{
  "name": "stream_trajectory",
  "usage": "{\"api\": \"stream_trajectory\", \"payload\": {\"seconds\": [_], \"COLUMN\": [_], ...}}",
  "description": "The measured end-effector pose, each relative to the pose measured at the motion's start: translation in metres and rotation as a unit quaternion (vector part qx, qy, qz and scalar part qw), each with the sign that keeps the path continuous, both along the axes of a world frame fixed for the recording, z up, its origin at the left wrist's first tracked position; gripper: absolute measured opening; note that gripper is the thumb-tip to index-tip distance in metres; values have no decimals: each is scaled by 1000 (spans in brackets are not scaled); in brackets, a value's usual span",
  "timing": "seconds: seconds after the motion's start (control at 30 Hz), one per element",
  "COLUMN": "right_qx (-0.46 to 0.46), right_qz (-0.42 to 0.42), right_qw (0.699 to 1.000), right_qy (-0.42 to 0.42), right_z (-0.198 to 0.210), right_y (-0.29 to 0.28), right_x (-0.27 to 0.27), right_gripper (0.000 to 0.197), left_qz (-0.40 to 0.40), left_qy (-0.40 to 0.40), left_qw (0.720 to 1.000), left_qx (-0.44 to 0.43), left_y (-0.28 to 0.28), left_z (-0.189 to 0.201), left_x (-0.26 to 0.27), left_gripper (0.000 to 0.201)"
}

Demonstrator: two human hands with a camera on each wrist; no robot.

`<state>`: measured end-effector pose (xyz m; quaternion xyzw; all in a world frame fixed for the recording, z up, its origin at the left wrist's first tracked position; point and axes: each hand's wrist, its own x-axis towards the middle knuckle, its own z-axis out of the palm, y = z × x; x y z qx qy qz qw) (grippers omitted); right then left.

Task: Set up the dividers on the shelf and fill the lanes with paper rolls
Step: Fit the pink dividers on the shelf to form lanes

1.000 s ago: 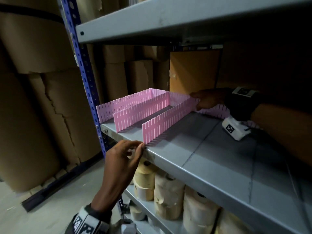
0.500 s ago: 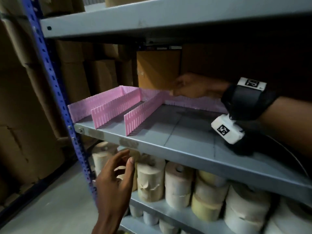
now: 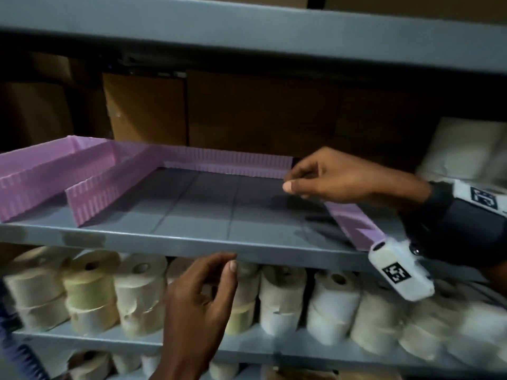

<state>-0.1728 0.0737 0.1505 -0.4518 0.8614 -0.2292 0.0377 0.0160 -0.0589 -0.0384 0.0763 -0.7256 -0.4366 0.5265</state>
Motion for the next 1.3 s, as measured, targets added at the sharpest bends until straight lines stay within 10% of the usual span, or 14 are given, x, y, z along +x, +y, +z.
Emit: {"api": "stream_trajectory", "payload": {"seconds": [0.33,0.73,1.3], "right_qx": [-111,-104,-248], "right_qz": [-97,-113,-162], "right_qw": [989,984,955], "right_qy": [-20,91,-17], "right_z": [-48,-118,-117], "right_y": [125,145,153], "right_x": [-59,-89,-99], "right_gripper": [15,31,13], "left_qz": [-44,-33,-4], "left_qy": [-20,-242,-37], "left_qw": [992,919,976], "left_qx": [-117,-310,-213], "left_y": [72,125,101], "left_z": [39,45,51], "left_x": [-45,-132,-117], "left_gripper": [17,48,35]}}
